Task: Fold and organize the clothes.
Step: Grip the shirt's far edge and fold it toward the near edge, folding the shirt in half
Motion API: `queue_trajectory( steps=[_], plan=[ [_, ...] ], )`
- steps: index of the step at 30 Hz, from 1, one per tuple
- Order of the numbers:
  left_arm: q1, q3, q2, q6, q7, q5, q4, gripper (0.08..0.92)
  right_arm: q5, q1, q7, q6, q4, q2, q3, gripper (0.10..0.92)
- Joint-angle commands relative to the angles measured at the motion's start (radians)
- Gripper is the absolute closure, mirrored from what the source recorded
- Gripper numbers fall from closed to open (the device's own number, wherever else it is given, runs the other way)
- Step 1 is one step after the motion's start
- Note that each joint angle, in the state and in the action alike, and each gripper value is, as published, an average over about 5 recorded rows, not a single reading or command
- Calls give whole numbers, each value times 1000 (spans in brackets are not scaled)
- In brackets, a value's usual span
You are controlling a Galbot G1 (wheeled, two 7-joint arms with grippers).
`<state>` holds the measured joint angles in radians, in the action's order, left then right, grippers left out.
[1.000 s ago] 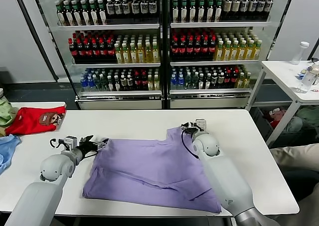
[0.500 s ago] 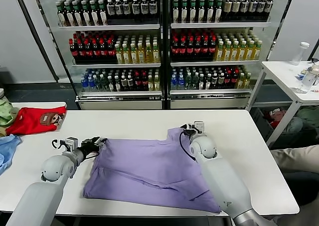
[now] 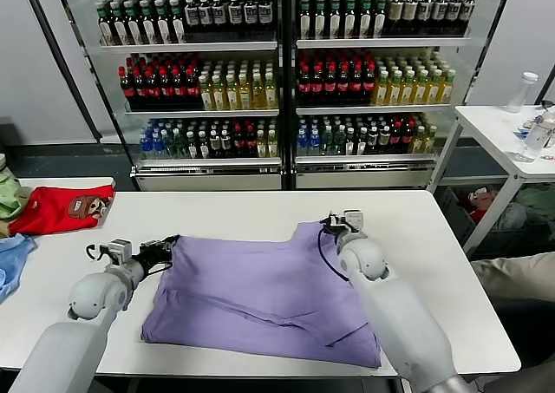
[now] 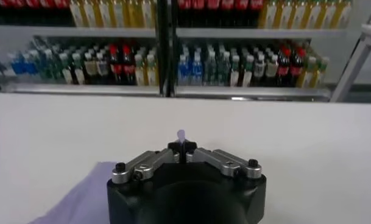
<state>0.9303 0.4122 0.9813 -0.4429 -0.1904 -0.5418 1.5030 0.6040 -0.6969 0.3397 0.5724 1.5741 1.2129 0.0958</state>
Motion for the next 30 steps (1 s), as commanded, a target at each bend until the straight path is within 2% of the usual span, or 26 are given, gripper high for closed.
queue_trajectory(
  steps=[1,8,14,30],
  plan=[
    [239,54,-26,84,95,-124,238,917,74,-291,24,6,470,-225,70,903],
    [368,97,-6,95,120,-85,343,917,56,-481,18,5,563,-269,136,903],
    [437,150,-10,114,121,-59,353,917,36,-544,19,5,593,-265,153,903],
    [461,201,-35,64,136,1,386,917,0,-584,27,5,584,-244,145,903]
  ],
)
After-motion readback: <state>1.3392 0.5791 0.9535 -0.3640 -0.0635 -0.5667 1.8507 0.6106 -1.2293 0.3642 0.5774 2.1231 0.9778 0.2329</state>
